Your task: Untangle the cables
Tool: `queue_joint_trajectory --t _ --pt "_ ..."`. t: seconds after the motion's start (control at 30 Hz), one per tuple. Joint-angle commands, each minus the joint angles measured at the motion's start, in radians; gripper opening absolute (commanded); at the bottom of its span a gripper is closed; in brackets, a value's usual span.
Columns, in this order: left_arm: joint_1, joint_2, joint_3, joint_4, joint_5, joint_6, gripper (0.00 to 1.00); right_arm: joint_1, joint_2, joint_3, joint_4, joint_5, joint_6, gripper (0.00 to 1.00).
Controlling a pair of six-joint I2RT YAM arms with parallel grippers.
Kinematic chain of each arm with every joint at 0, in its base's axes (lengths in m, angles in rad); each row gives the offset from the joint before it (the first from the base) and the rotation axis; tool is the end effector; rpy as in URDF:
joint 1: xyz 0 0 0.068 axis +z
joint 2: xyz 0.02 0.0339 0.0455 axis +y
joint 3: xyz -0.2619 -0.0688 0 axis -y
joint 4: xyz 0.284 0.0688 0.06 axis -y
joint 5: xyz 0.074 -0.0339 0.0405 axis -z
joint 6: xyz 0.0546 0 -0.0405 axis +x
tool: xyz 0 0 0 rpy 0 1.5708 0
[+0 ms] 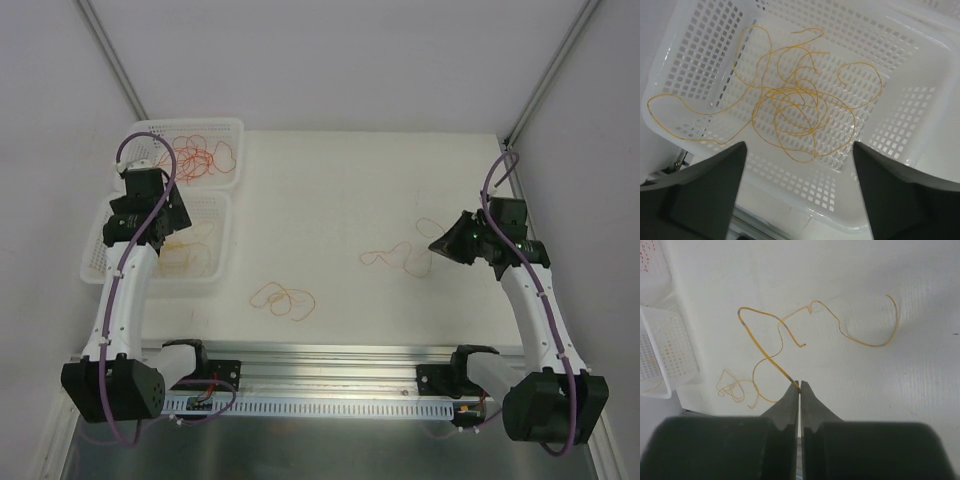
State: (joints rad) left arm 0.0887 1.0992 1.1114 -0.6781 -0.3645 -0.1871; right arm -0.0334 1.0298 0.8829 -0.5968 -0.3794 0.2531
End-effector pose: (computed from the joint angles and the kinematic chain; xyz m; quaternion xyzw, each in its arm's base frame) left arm 0.2797 0.0444 0.3330 -0.2001 0.8652 0.1417 0.4374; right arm 0.2672 0.0113 0.2713 0.0534 0.9009 0.2149 0.3733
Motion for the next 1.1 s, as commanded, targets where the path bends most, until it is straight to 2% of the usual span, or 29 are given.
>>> queue_joint_trajectory --t 0.0,0.13,0.17,0.2,0.3,0.33,0.5,0.67,0.7,0.9,0.97,1.07 --pt "0.002 -0.044 0.042 0.043 0.083 0.011 0.99 0.067 0.012 0.071 -0.017 0.016 -0.025 0.01" --pt "0.000 -0.082 0.076 0.043 0.281 0.037 0.99 0.153 0.016 0.106 -0.015 0.022 -0.034 0.00" --pt "-0.003 -0.093 0.079 0.041 0.405 0.040 0.99 0.185 0.016 0.122 -0.014 0.023 -0.037 0.01" --pt "-0.009 -0.113 0.083 0.045 0.462 0.037 0.99 0.202 0.016 0.129 -0.012 0.023 -0.040 0.01" --pt "-0.084 -0.134 0.087 0.049 0.631 0.037 0.99 0.262 0.016 0.169 -0.012 0.019 -0.057 0.01" --pt "-0.168 -0.139 0.088 0.052 0.650 0.038 0.99 0.289 0.018 0.182 -0.014 0.016 -0.064 0.01" --pt "-0.404 -0.154 0.074 0.124 0.725 0.014 0.99 0.352 0.015 0.247 -0.014 0.013 -0.045 0.01" --pt "-0.608 -0.159 0.012 0.267 0.720 -0.002 0.99 0.403 -0.002 0.277 0.015 -0.009 0.024 0.01" --pt "-0.682 -0.154 0.002 0.293 0.717 -0.009 0.99 0.411 -0.002 0.281 0.020 -0.009 0.032 0.01" --pt "-0.935 -0.046 -0.019 0.452 0.604 -0.017 0.99 0.452 -0.034 0.291 0.069 -0.009 0.104 0.01" --pt "-0.978 0.019 -0.006 0.466 0.537 -0.017 0.99 0.458 -0.051 0.292 0.081 -0.007 0.117 0.01" --pt "-1.037 0.100 0.010 0.479 0.429 -0.051 0.94 0.460 -0.072 0.292 0.084 -0.009 0.129 0.01"
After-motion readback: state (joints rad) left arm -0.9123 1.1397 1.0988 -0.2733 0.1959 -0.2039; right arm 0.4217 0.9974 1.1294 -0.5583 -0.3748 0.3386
